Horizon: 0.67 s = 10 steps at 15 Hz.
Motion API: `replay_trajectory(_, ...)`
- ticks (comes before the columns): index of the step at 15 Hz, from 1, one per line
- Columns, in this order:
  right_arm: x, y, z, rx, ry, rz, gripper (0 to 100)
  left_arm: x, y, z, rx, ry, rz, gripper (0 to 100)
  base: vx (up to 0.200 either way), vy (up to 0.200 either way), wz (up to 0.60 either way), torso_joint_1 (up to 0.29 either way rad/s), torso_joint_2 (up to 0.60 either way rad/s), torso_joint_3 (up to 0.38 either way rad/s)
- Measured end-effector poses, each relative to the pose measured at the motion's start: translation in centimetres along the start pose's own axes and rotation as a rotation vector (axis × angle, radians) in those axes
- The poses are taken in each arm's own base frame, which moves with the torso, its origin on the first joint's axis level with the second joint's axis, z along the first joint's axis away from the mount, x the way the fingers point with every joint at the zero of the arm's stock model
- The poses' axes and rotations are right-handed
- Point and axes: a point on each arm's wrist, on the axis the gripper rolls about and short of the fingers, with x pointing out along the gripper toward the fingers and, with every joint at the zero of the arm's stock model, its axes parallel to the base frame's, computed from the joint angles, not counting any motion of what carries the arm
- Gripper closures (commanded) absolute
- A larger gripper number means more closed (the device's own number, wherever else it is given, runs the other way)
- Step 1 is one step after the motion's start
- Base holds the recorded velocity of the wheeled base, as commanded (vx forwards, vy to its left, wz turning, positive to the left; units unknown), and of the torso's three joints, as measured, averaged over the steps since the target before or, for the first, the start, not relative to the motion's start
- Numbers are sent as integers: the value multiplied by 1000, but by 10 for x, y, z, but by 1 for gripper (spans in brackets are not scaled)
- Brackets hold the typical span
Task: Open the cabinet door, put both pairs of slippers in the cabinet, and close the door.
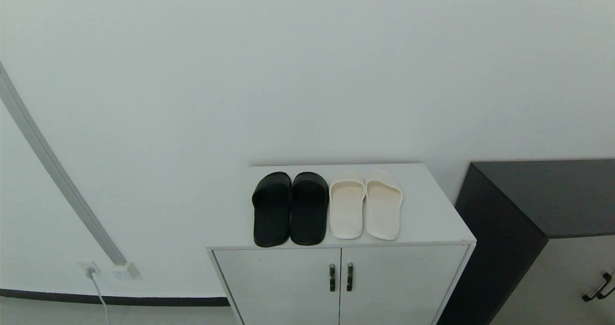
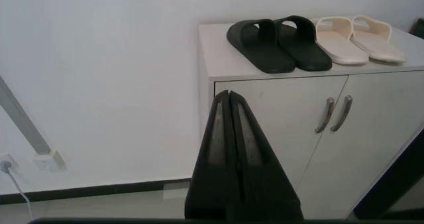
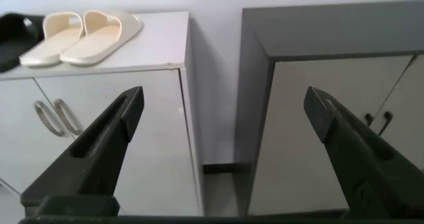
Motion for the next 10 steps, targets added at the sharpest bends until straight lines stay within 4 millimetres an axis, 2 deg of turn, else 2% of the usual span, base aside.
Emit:
replay_trajectory(6,-1,0,8,-13,-15,-16,0,0,0,0,0,0,4,100,0,0,0,0,0,0)
replay_trajectory(7,-3,0,19,9,-24,-12,0,0,0,0,1,0,4,100,0,0,0,0,0,0)
replay_trajectory(9,-9,0,56,5,-22,20,0,0,0,0,0,1,4,100,0,0,0,0,0,0)
replay_trajectory(10,-5,0,75,-1,-8,45,0,0,0,0,1,1,2,100,0,0,0,0,0,0)
